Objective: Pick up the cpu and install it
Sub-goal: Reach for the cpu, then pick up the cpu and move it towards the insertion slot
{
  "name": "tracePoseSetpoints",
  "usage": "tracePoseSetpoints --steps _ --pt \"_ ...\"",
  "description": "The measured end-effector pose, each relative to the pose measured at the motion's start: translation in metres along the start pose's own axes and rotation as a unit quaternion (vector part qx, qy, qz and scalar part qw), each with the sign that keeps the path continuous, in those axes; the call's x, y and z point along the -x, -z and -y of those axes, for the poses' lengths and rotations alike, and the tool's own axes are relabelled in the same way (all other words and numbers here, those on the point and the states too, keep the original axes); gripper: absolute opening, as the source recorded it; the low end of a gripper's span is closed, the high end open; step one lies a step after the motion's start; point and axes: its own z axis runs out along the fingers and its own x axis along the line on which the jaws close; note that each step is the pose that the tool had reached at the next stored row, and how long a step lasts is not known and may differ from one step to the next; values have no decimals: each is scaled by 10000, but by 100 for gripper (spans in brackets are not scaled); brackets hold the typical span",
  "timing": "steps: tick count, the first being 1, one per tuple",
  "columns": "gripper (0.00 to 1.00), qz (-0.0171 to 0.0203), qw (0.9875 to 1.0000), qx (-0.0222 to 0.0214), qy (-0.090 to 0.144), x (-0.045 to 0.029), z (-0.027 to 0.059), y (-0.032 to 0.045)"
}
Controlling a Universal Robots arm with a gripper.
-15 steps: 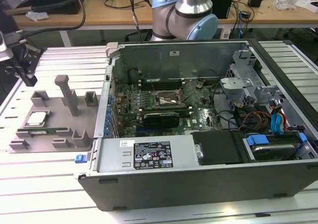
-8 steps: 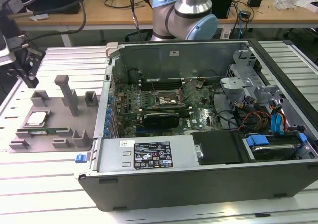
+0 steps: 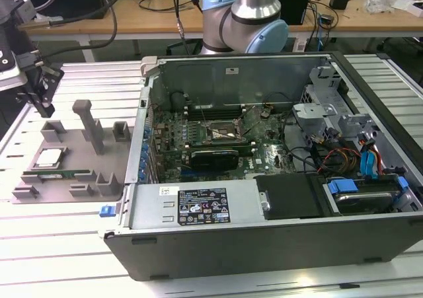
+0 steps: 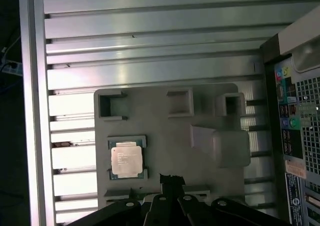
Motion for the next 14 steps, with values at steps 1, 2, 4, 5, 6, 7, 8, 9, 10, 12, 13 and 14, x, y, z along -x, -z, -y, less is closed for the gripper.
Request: tracePoseSetpoints --steps 1,2,4,5,6,7,8,9,10,12,13,14 --pt "11 1 10000 0 -2 -13 -23 -15" --pt "11 2 10000 1 -4 -31 -49 -30" --pt "11 0 10000 0 -6 -66 -69 -49" --pt "11 1 10000 0 -6 -81 -70 -56" --pt "11 2 10000 1 -5 -85 -69 -58" --pt "11 1 10000 1 -5 -86 -69 -58" --pt "11 1 10000 0 -6 -88 -69 -58" --pt "11 1 10000 0 -6 -89 -69 -58" --pt "11 1 10000 0 -5 -89 -69 -58" --pt "11 1 10000 0 -6 -89 -69 -58" --pt "11 1 10000 0 -6 -89 -69 -58" --pt "11 1 10000 0 -6 -89 -69 -58"
